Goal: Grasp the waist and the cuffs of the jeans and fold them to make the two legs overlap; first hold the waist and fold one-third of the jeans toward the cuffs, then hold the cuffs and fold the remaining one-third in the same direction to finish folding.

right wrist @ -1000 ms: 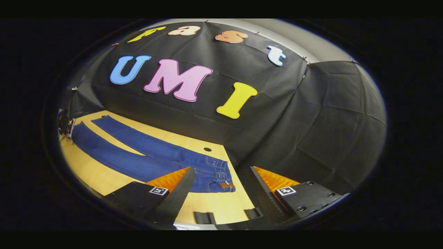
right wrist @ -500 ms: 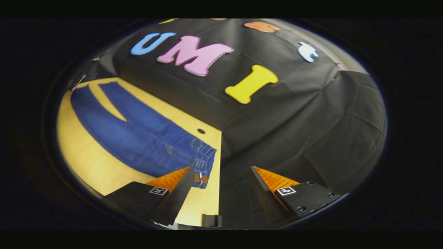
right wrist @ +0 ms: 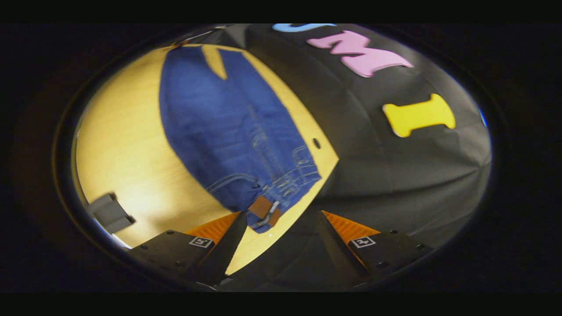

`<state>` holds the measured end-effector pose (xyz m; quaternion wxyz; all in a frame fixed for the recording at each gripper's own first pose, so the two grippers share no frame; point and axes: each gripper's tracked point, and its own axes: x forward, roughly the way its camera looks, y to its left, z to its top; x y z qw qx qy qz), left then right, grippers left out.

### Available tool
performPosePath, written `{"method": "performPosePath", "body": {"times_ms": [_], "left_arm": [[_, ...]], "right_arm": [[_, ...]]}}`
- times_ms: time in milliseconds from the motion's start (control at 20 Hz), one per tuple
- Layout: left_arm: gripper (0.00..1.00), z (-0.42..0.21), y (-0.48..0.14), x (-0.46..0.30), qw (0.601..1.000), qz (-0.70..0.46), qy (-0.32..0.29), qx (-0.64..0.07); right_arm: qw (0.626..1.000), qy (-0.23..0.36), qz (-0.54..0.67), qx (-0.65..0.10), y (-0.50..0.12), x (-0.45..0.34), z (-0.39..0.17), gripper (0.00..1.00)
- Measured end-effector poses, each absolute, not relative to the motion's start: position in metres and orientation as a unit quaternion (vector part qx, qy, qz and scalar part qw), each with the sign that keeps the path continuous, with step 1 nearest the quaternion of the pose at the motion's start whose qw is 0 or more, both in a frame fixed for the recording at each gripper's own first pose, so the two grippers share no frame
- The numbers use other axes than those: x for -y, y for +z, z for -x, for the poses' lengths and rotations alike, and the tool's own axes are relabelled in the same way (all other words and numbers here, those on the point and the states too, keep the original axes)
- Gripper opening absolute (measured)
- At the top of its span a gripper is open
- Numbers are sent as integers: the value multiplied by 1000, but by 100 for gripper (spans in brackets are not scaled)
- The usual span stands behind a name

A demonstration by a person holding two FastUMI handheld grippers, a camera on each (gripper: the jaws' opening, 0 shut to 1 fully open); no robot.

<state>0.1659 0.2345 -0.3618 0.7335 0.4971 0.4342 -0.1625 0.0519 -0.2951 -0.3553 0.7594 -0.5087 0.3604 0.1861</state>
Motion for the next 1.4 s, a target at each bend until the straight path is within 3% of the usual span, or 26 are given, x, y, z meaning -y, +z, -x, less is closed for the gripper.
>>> {"method": "performPosePath", "body": {"times_ms": [150,200,250,400,600,850,1050,1200,1300,1350,1400], "left_arm": [[6,-167,-361,-233,735,-497,-154,-436],[6,-167,-361,-234,736,-496,-149,-436],[6,-168,-362,-234,736,-496,-145,-437],[6,-167,-361,-234,734,-500,-140,-438],[6,-168,-361,-235,737,-500,-129,-436],[6,-167,-361,-233,741,-502,-107,-433],[6,-172,-362,-233,735,-513,-98,-433],[6,-170,-361,-232,735,-505,-95,-443],[2,-171,-360,-228,744,-473,-101,-461],[6,-172,-358,-224,751,-450,-103,-473],[6,-175,-352,-221,758,-429,-100,-480]], "right_arm": [[726,220,534,-375,-388,299,-45,97],[724,211,546,-365,-388,303,-52,97],[725,204,551,-359,-386,303,-57,90],[721,201,567,-343,-394,303,-79,94],[708,190,602,-317,-404,299,-99,89],[705,186,600,-329,-423,304,-108,34],[710,203,557,-380,-426,303,-109,7],[704,232,537,-403,-416,297,-105,4],[688,242,556,-399,-410,296,-105,9],[691,241,551,-401,-404,296,-108,9],[701,237,538,-403,-397,294,-114,3]]}}
